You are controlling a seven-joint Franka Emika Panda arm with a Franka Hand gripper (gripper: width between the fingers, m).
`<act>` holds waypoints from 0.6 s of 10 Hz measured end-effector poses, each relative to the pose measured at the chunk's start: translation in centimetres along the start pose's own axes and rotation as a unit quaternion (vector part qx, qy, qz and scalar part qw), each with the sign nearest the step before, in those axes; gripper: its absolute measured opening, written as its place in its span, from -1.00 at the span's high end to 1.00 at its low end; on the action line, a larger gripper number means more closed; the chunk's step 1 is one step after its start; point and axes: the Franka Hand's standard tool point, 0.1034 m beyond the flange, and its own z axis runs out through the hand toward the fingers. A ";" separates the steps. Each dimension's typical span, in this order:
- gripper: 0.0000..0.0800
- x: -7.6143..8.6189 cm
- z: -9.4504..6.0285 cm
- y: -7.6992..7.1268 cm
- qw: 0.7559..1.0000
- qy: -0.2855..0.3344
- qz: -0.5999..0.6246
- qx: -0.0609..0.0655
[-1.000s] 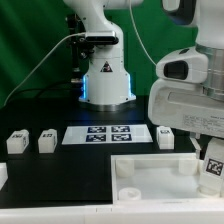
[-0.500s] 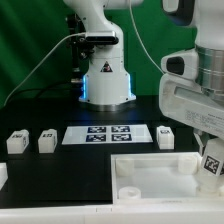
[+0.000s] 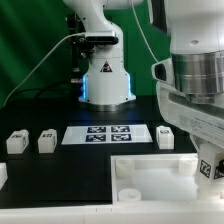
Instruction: Assemble one leg
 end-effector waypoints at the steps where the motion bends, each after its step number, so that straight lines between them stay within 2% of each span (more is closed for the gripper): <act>1: 0.25 0.0 0.0 0.0 1.000 0.000 0.000 0.000; 3: 0.25 0.0 0.0 0.0 1.000 0.000 0.000 0.000; 4: -0.18 0.0 0.0 0.0 1.000 0.000 0.000 0.000; 5: -0.52 0.0 0.0 0.0 1.000 0.000 0.000 0.000; 6: -0.52 0.0 0.0 0.0 1.000 0.000 0.000 0.000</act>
Offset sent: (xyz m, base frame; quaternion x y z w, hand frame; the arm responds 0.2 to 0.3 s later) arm 0.0000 0.0000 0.0000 0.0000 0.0000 0.0000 1.0000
